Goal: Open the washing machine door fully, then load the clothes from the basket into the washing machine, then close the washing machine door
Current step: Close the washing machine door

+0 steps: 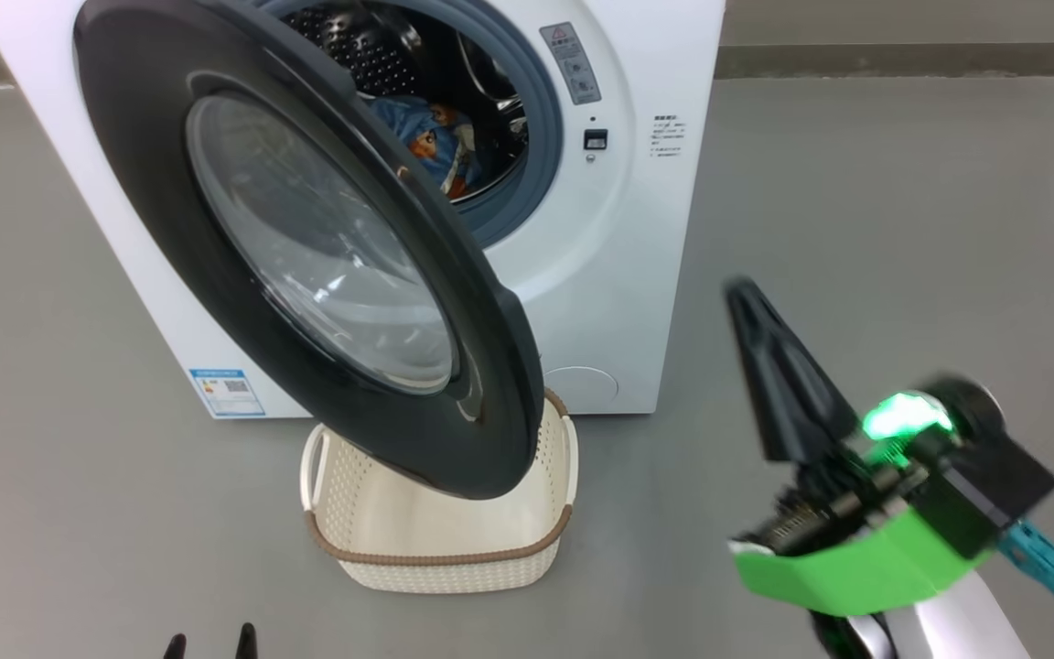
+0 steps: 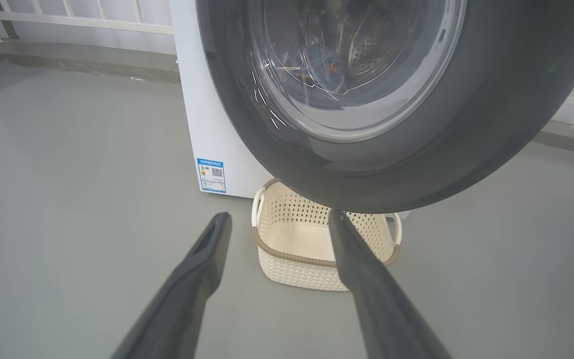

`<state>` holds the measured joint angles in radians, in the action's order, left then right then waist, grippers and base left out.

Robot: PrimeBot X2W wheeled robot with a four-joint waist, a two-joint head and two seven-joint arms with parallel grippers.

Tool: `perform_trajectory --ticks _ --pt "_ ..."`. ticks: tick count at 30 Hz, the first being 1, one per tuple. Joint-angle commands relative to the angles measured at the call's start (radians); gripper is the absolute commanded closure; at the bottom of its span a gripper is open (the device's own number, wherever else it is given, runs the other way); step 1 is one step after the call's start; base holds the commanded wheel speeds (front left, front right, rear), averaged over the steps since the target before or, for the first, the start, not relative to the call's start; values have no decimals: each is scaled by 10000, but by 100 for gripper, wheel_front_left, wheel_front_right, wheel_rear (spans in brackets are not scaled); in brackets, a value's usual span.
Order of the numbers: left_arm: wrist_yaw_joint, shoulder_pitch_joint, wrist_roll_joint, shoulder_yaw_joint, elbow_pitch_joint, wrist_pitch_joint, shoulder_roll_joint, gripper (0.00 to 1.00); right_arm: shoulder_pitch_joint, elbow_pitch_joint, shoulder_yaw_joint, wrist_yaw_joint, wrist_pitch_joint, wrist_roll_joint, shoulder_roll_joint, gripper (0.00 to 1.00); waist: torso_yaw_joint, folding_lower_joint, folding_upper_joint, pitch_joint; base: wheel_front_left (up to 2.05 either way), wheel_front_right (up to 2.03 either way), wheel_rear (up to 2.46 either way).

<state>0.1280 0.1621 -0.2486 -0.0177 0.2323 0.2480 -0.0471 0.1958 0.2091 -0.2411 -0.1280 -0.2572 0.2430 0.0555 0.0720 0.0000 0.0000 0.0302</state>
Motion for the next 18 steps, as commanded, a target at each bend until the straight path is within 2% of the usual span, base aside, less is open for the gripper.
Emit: perform_trajectory --ticks 1,5,10,18 --pt "14 -445 136 -288 -250 137 -44 0 513 327 -424 -27 -46 110 -53 100 66 0 0 -32 0 0 0" --pt "19 -550 178 -140 -232 137 -43 0 1295 194 -1509 -27 -46 564 -53 100 296 0 0 -112 0 0 0" --pt "23 -659 200 28 -250 137 -73 0 1659 -809 -2787 -27 -46 1335 -53 100 584 0 0 -267 0 0 0" --pt "25 -962 32 589 -305 137 -189 0 1795 -2897 -3565 -27 -46 2062 -53 100 1067 0 0 -720 0 0 0"
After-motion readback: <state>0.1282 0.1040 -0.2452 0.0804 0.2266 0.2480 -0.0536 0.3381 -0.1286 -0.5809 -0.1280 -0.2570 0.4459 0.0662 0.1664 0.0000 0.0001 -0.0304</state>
